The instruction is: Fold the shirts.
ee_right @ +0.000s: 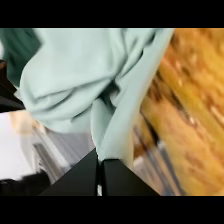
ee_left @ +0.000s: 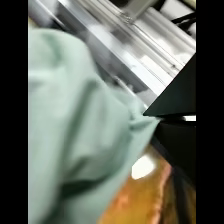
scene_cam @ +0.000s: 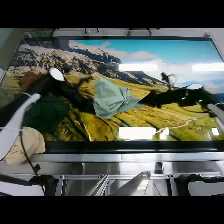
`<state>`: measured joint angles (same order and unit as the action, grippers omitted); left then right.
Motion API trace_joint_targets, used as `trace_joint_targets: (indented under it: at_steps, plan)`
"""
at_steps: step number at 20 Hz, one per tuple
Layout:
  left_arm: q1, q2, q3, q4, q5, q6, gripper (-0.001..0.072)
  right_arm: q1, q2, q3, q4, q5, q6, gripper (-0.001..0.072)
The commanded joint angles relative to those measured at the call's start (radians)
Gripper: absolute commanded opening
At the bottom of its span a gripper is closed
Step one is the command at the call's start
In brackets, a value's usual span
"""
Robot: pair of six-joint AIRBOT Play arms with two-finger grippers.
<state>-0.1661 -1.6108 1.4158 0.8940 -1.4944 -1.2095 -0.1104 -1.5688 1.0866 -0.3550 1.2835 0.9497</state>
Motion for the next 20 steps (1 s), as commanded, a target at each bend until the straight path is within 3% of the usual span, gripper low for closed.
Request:
trace_joint_targets:
  at_steps: [1, 3, 4, 7, 13, 20]
  plan:
    - [0.139, 0.205, 0.209, -0.024, -0.01, -0.055, 0.0022, -0.192, 0.156, 0.134, 0.259, 0.138, 0.02, 0.0015]
    - [0.246, 0.319, 0.328, -0.061, 0.076, -0.075, 0.0023, -0.299, 0.278, 0.175, 0.592, 0.132, -0.057, 0.0015]
    - [0.299, 0.373, 0.367, -0.058, 0.128, -0.099, 0.0023, -0.344, 0.326, 0.198, 0.666, 0.119, -0.068, 0.0015]
    - [0.409, 0.484, 0.427, -0.058, 0.18, -0.108, 0.0026, -0.443, 0.43, 0.245, 0.644, 0.096, -0.064, 0.0015]
    - [0.471, 0.576, 0.426, -0.057, 0.151, -0.106, 0.0027, -0.455, 0.541, 0.245, 0.66, 0.127, -0.114, 0.0015]
    - [0.474, 0.853, 0.426, -0.056, 0.425, 0.045, 0.0027, -0.455, 0.748, 0.249, 0.692, 0.105, -0.173, 0.0015]
